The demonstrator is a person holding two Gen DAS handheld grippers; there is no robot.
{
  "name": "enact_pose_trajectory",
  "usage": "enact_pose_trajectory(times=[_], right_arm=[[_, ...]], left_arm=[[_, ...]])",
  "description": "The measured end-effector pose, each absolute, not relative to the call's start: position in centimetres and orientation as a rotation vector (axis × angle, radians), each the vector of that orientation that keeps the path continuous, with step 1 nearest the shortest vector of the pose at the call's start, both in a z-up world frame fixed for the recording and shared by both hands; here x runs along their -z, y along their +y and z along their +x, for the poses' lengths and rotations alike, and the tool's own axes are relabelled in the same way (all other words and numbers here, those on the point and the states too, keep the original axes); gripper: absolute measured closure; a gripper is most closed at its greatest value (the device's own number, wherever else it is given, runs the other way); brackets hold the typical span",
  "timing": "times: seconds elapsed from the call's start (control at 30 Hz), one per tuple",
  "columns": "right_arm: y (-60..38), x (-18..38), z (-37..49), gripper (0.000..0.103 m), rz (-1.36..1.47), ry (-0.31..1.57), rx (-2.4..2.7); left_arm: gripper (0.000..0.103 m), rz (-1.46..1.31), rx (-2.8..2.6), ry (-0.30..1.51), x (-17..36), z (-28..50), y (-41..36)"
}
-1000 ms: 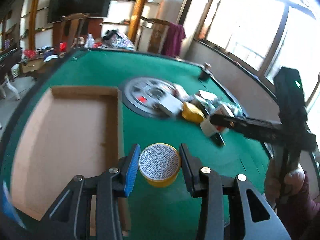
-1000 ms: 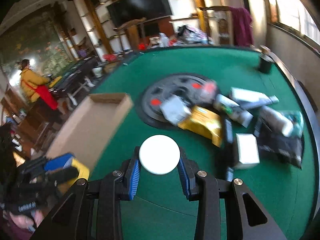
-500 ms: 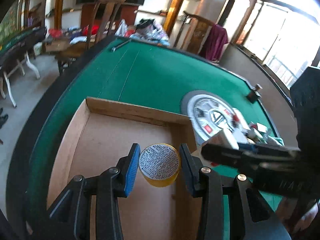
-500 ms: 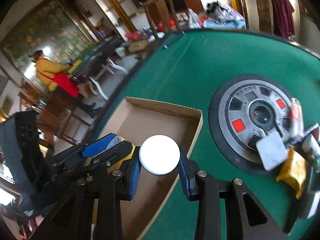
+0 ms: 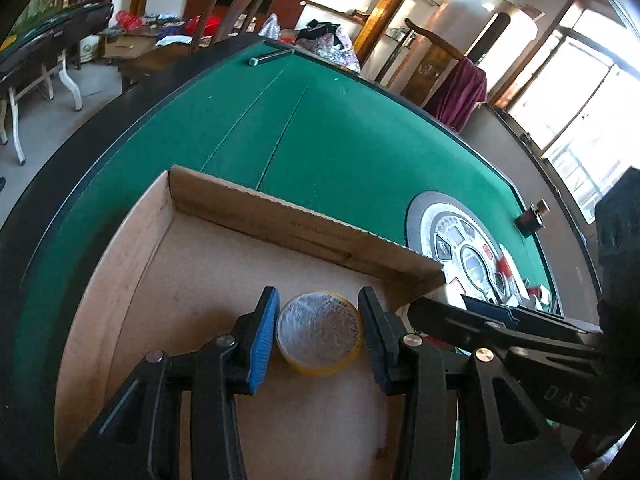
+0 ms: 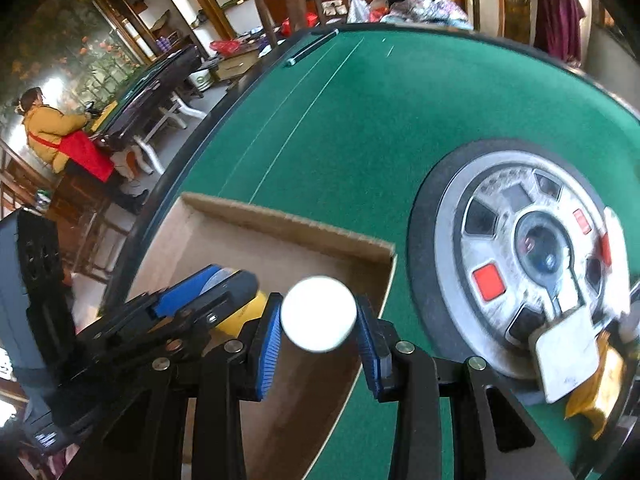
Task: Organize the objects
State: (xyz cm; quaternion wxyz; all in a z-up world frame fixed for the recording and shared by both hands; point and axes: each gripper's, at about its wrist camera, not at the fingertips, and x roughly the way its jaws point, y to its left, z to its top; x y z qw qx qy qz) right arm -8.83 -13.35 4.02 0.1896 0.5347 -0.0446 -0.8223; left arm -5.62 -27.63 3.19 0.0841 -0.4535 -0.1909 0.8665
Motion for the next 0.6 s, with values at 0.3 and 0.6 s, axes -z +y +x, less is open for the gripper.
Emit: enact_pose_trajectory(times=[0.3,0.6], right_arm=[[-11.6,-5.5,-7.6,0.042,1.391,-0.263,2.332],[-6.5,-10.1,-1.5,0.021,1.23,-0.288,2.438]], left_arm=[[0.036,-1.254,-2.624,-0.716,-5.3,-4.2,-29.9],[0.018,-1.119,-2.756,-0.624,-7.6,2.3,-27.7]])
